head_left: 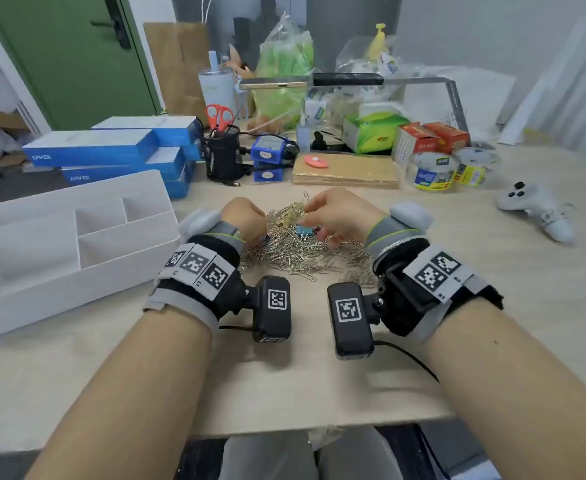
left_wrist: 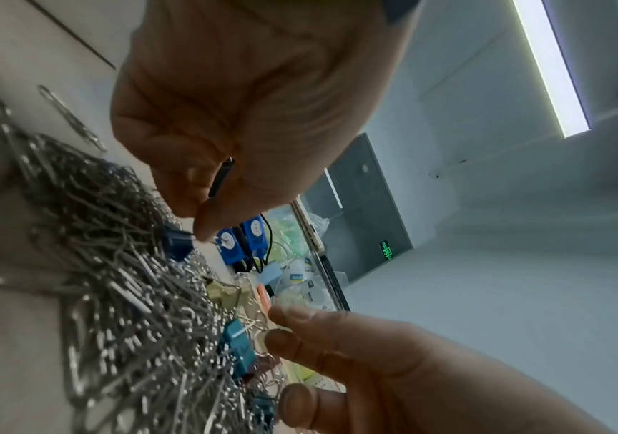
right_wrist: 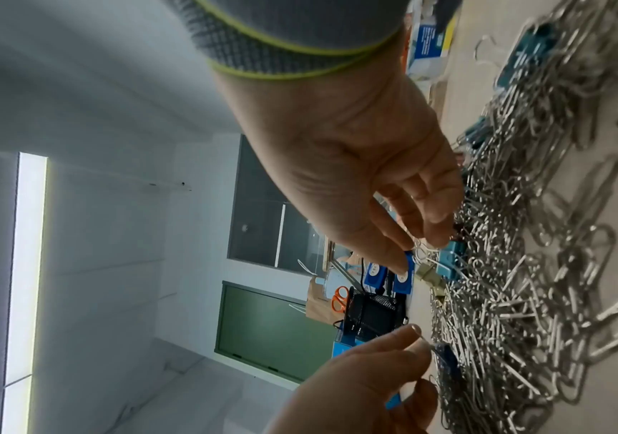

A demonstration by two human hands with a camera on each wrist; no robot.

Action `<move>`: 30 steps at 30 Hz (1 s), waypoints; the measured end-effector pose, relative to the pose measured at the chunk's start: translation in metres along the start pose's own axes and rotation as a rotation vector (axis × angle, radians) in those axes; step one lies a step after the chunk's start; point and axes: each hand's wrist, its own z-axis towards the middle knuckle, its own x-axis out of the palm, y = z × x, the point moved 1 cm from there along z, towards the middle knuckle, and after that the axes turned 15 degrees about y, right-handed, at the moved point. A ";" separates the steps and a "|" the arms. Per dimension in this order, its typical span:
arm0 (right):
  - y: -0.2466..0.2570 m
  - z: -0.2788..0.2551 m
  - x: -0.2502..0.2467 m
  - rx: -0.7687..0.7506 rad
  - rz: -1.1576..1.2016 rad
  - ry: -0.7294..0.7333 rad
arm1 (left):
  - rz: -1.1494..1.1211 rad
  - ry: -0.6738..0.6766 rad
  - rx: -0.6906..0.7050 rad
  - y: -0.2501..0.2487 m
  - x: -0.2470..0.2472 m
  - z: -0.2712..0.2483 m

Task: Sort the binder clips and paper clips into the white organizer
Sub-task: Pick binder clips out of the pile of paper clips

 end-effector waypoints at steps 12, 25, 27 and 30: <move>-0.006 0.021 0.004 0.026 0.034 -0.087 | -0.079 0.013 0.078 0.015 -0.003 0.004; -0.010 -0.006 -0.012 -0.123 0.412 -0.129 | -0.286 -0.086 0.294 0.010 -0.004 0.000; -0.009 -0.007 -0.014 -0.140 0.441 -0.148 | -0.295 -0.081 0.304 0.009 -0.004 0.000; -0.009 -0.007 -0.015 -0.145 0.465 -0.145 | -0.302 -0.074 0.318 0.010 -0.002 0.002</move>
